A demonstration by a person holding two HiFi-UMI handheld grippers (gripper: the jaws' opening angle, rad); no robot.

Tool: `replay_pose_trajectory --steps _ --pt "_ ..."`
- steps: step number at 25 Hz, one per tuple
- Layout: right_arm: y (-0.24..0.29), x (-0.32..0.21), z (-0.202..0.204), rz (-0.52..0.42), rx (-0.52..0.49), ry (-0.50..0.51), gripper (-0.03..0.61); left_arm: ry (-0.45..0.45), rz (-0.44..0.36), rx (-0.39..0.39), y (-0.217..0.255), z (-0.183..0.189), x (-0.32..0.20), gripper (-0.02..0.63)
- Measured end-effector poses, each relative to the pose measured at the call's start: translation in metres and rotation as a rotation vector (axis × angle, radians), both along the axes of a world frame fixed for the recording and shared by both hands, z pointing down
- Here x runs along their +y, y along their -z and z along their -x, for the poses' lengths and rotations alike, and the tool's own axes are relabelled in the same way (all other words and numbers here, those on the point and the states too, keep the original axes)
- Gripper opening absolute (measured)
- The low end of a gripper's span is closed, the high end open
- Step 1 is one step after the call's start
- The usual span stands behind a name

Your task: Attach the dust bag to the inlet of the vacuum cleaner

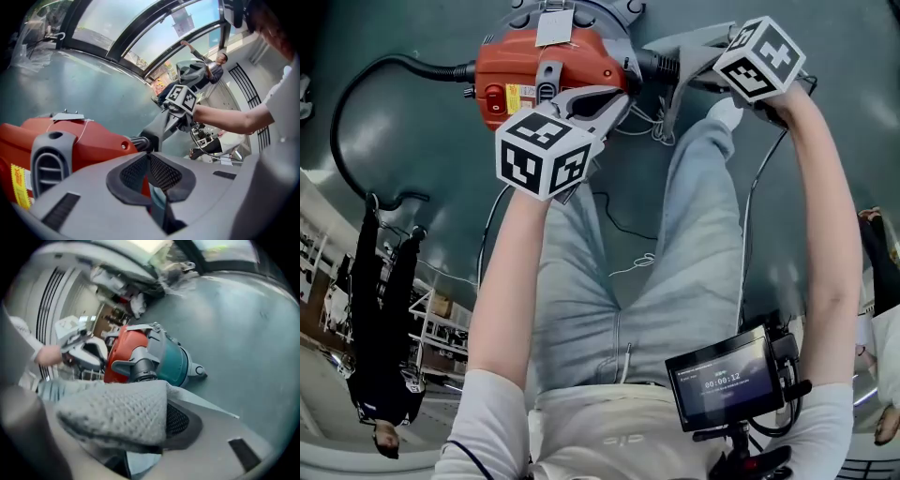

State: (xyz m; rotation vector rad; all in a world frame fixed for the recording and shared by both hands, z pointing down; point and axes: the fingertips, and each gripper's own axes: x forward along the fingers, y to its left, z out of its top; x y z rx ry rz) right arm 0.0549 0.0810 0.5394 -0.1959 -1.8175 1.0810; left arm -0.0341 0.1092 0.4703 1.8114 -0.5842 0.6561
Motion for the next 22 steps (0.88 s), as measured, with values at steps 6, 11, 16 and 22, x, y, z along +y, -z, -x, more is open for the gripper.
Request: replay_pose_trajectory --steps 6,11,16,22 --pt "0.001 -0.005 0.005 0.071 0.002 -0.16 0.155 -0.048 -0.116 -0.112 0.007 -0.042 0.033 0.221" --pt "0.002 -0.002 0.009 0.093 -0.01 -0.117 0.155 -0.063 -0.065 -0.286 -0.019 -0.074 0.057 0.222" --pt "0.004 0.005 0.02 0.095 -0.013 -0.069 0.155 0.071 0.007 -0.405 -0.087 -0.062 0.063 0.222" --pt "0.002 -0.005 0.01 -0.176 -0.035 0.13 0.155 0.072 0.148 -0.335 -0.102 -0.074 0.057 0.035"
